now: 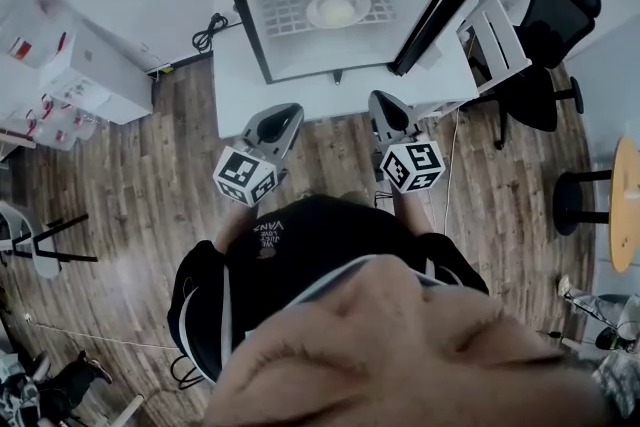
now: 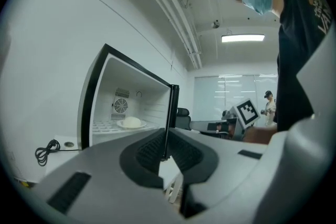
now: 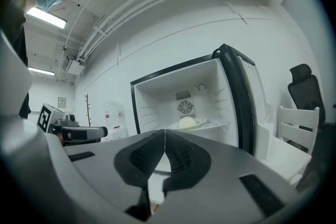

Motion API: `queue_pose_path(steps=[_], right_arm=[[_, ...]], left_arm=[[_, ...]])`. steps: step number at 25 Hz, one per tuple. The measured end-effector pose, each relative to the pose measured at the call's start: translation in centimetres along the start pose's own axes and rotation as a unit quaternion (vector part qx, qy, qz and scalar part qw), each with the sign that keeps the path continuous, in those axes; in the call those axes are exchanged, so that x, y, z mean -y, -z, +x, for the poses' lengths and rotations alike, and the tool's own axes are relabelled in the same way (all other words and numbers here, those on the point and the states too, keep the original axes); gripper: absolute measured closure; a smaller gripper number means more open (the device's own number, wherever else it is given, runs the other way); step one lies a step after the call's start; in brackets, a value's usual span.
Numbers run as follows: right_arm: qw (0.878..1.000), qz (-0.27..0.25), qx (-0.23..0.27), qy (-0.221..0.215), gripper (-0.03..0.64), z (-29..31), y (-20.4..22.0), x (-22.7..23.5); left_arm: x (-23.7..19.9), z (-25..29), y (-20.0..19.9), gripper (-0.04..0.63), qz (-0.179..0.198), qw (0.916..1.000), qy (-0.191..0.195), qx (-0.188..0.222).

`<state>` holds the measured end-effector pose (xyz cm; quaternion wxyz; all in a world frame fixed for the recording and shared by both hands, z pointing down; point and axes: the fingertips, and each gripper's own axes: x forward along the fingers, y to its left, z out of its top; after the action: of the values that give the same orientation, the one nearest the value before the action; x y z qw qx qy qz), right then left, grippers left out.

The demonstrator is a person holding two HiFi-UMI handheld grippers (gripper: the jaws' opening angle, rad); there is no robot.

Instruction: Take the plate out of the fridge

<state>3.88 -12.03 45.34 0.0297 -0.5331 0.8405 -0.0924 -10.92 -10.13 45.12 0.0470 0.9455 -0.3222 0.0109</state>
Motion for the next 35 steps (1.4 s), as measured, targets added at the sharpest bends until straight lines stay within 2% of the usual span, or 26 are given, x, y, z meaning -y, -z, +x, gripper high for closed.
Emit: queue_pose_path(steps=[5, 11, 24, 35], right_arm=[[1.000, 0.000, 0.002, 0.000, 0.604, 1.2, -0.1, -0.4], [1.000, -0.003, 0.004, -0.002, 0.604, 2.9, -0.4, 0.5], [0.999, -0.003, 0.002, -0.031, 0.604, 8.2, -1.6, 3.8], [0.998, -0.010, -0.002, -0.062, 0.604, 11.9, -2.8, 7.0]], left_arm=[[-0.2, 0.4, 0.1, 0.566, 0.002, 0.9998, 0.019, 0.000], [-1.3, 1.5, 0.0, 0.566, 0.000, 0.9998, 0.020, 0.002], [-4.6, 6.3, -1.4, 0.566, 0.006, 0.9999, -0.004, 0.012], [-6.9, 11.0, -2.3, 0.566, -0.012, 0.9991, -0.028, 0.028]])
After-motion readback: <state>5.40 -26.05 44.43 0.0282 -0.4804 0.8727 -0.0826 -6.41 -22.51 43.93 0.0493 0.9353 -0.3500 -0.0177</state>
